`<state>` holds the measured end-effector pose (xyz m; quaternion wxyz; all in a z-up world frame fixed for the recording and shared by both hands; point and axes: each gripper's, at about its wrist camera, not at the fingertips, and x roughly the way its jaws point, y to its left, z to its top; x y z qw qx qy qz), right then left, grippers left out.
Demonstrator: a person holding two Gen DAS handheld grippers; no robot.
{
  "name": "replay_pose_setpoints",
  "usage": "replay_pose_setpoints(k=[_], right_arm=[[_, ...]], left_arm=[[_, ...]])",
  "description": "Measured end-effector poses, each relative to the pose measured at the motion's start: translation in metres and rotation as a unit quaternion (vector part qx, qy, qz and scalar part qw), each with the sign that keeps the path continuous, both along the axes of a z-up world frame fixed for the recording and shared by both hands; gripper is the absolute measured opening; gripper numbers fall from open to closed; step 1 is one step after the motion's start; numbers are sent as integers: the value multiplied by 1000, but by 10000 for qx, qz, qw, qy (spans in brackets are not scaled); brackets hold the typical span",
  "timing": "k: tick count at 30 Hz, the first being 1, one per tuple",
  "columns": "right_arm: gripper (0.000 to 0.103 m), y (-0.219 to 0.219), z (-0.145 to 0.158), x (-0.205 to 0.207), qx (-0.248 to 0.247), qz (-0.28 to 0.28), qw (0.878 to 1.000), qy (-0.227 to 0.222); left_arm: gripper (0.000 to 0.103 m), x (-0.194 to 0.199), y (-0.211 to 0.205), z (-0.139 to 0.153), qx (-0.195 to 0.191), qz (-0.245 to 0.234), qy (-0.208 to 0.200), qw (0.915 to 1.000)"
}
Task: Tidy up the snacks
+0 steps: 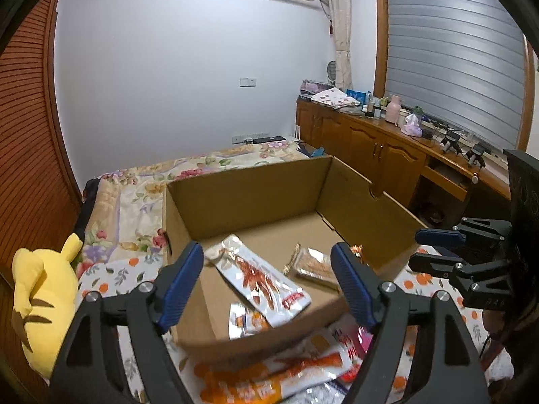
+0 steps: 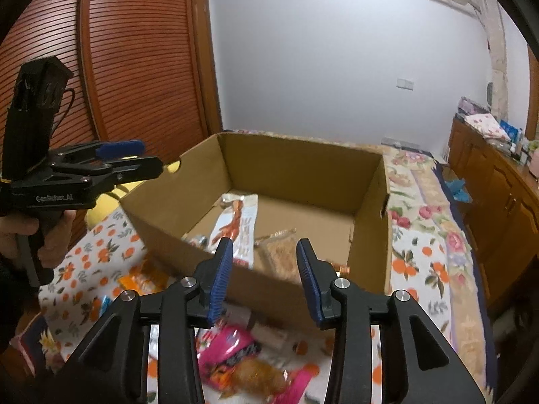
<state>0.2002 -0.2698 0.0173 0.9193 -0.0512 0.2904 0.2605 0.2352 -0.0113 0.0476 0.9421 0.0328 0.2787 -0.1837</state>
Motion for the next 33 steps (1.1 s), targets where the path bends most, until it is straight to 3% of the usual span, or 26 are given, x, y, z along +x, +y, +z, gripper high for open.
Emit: replay_pose_setpoints(k=[10, 21, 33], right_arm=[[41, -7, -36, -31, -125, -34, 9993, 343], [41, -4, -91, -19, -292, -20, 9944, 1013], [48, -7, -107, -35, -422, 188, 9895, 1366]], left_arm=[[79, -46, 12, -35, -54, -96, 201, 9997], [79, -69, 26, -81, -68, 21, 534, 9985], [79, -79, 38, -106, -138, 109, 741, 9971]])
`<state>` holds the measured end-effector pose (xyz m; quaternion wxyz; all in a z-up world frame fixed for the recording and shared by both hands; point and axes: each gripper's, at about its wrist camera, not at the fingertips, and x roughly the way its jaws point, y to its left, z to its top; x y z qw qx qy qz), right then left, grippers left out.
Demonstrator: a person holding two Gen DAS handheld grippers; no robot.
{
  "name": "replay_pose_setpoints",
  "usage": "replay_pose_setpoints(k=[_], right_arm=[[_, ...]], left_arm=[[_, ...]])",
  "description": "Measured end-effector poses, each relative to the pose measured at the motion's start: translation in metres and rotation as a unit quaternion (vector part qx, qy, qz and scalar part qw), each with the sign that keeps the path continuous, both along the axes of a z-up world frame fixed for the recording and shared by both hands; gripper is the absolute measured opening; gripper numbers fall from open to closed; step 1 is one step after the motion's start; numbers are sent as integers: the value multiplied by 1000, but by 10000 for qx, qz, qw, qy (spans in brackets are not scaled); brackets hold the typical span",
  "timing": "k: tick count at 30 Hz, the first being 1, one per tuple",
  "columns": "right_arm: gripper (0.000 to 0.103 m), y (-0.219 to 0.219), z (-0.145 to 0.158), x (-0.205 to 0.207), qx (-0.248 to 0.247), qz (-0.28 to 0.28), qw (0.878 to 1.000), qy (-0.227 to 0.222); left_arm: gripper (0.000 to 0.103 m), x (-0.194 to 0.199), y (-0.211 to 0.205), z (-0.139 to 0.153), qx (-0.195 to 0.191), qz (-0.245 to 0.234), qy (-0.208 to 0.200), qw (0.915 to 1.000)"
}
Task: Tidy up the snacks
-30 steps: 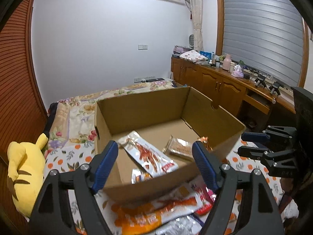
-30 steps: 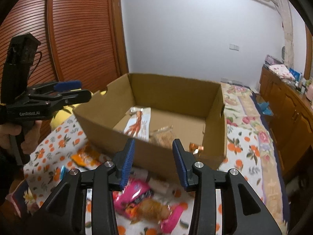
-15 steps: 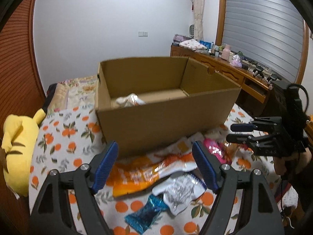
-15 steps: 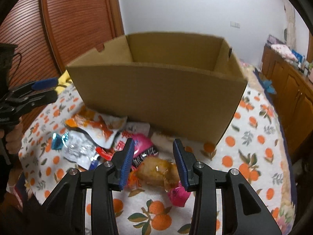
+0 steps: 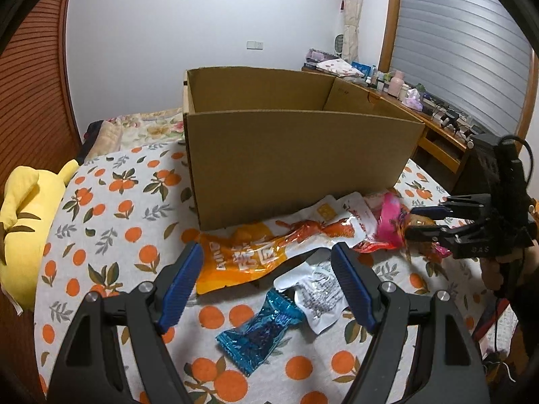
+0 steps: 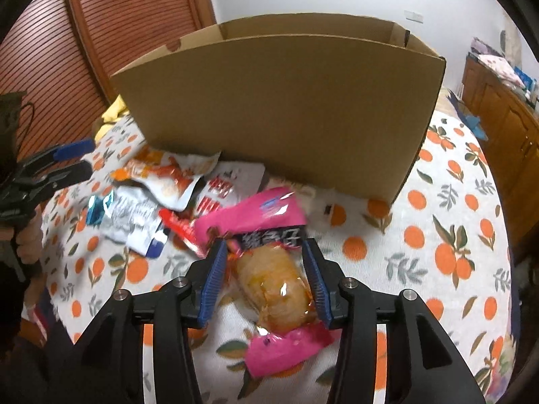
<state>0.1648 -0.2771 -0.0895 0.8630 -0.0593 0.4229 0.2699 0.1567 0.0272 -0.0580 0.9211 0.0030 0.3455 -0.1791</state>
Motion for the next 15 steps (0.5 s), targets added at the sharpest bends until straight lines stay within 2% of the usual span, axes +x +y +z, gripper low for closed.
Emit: replay_pose_setpoints(k=[5, 15], right_arm=[[50, -1, -4, -10, -131, 25, 9999, -20], [52, 2, -14, -14, -378, -146, 9989, -232]], left_arm=[[79, 2, -4, -2, 72, -44, 12, 10000], [79, 11, -27, -12, 557, -353, 100, 9978]])
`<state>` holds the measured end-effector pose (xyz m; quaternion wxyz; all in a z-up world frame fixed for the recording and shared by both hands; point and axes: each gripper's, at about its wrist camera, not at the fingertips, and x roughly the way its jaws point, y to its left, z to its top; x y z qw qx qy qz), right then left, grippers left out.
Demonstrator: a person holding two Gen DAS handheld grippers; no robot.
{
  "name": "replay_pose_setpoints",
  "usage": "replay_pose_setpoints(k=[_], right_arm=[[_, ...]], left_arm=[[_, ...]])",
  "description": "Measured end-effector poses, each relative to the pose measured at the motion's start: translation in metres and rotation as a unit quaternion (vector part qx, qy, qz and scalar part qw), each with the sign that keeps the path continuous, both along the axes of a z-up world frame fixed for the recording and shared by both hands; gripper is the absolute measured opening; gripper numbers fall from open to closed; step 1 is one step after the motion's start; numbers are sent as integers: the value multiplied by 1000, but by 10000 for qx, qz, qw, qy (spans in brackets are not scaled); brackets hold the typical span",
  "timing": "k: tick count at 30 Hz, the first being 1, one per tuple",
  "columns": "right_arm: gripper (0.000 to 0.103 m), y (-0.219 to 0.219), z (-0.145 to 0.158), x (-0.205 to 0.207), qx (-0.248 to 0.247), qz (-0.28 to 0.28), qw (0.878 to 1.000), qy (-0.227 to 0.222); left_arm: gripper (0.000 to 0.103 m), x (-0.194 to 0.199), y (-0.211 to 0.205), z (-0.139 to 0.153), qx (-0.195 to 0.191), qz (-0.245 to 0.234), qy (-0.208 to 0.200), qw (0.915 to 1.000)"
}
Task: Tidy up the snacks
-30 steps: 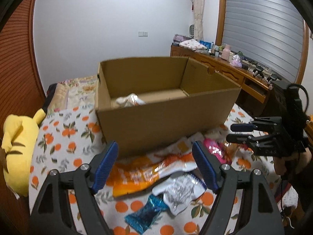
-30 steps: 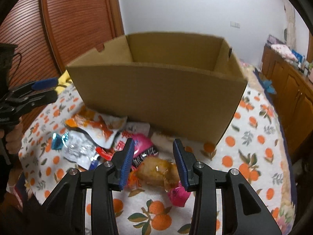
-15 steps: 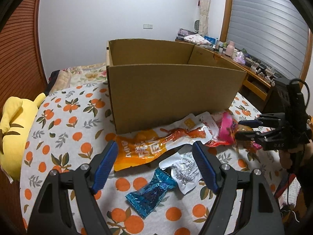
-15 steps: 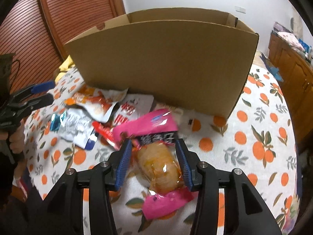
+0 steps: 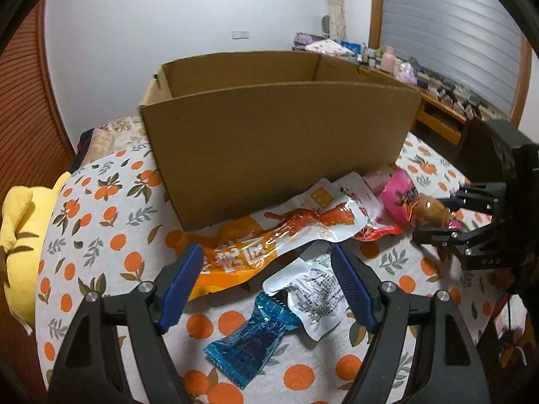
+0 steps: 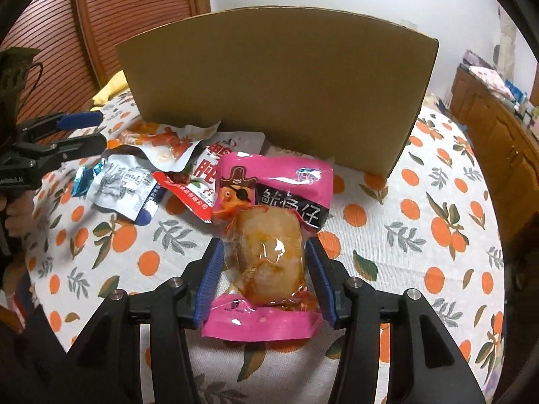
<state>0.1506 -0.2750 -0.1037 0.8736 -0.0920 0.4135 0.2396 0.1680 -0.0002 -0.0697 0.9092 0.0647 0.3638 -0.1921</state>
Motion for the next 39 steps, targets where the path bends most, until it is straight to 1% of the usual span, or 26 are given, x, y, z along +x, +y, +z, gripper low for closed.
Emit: replay_pose_setpoints(k=[8, 12, 14, 15, 17, 22, 26, 29, 31, 34, 39], right_arm=[[53, 3, -2, -2, -115, -48, 9998, -173], [53, 3, -1, -2, -81, -51, 9998, -170], [54, 3, -2, -3, -64, -53, 9998, -167], [54, 3, -2, -3, -68, -53, 9998, -172], [54, 2, -2, -3, -77, -56, 9998, -179], [54, 2, -2, -3, -73, -58, 9998, -183], [54, 2, -1, -3, -76, -57, 9998, -183], [54, 2, -1, -3, -71, -58, 9998, -181], [54, 2, -1, -3, -71, -59, 9998, -180], [54, 2, -1, -3, -71, -58, 9998, -183], [54, 2, -2, -3, -47, -61, 9998, -174]], left_arm=[[79, 13, -14, -12, 425, -246, 234, 9985], [76, 21, -18, -14, 587, -215, 294, 9976], [72, 25, -21, -15, 733, -193, 301, 9967], [70, 27, -24, -18, 866, -203, 312, 9955], [70, 30, -28, -21, 1010, -235, 320, 9941], [70, 39, -32, -26, 1131, -254, 374, 9926], [68, 44, -34, -26, 1113, -242, 364, 9928], [58, 43, -37, -24, 1193, -332, 265, 9920], [45, 40, -42, -24, 1288, -449, 180, 9905], [37, 35, -45, -22, 1362, -571, 118, 9890], [29, 31, -41, -15, 1160, -684, 175, 9907]])
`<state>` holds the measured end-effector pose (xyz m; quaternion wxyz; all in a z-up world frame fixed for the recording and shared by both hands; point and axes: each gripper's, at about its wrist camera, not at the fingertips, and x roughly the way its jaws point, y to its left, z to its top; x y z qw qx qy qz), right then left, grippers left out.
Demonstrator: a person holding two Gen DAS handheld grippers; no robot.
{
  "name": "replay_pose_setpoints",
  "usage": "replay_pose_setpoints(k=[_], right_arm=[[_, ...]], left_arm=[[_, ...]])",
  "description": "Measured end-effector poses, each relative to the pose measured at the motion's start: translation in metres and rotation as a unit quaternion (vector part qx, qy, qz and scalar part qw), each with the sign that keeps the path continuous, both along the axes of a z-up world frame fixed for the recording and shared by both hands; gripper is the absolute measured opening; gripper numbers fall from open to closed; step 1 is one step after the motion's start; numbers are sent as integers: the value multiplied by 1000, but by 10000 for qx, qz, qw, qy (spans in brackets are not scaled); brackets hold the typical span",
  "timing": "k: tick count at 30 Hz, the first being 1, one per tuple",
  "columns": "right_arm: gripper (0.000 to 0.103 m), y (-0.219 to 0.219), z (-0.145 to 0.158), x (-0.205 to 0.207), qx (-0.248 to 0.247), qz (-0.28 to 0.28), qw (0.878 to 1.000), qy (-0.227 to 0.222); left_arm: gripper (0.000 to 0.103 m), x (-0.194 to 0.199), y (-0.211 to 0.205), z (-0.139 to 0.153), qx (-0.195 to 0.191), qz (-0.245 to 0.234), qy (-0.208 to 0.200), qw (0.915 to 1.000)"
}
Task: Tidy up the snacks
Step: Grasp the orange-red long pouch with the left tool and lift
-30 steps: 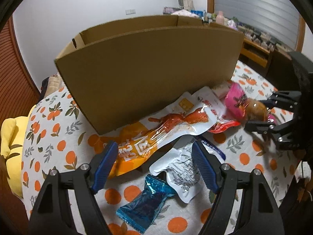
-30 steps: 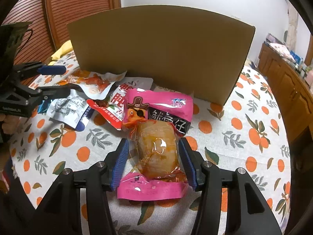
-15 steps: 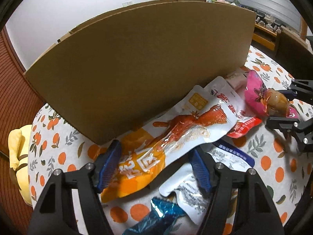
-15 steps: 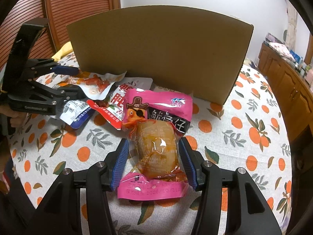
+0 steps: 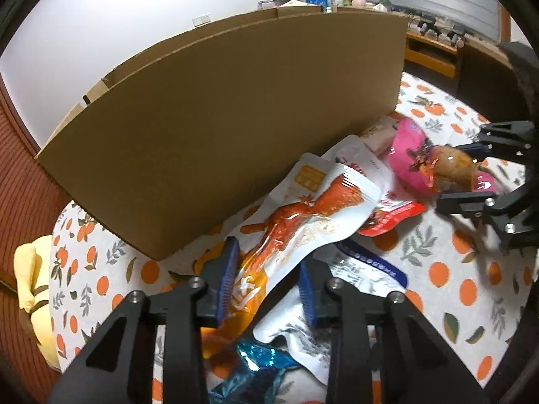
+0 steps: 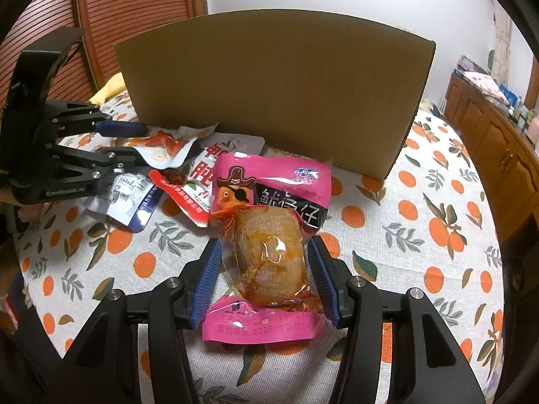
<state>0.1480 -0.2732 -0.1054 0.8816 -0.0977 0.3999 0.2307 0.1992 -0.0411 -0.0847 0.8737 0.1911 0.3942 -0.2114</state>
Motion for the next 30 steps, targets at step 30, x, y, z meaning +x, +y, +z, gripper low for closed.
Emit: replay_pose_setpoints(k=[30], right_arm=[[53, -1, 0, 0, 52, -8, 10000, 1]], left_arm=[[11, -49, 19, 56, -980, 95, -711, 9926]])
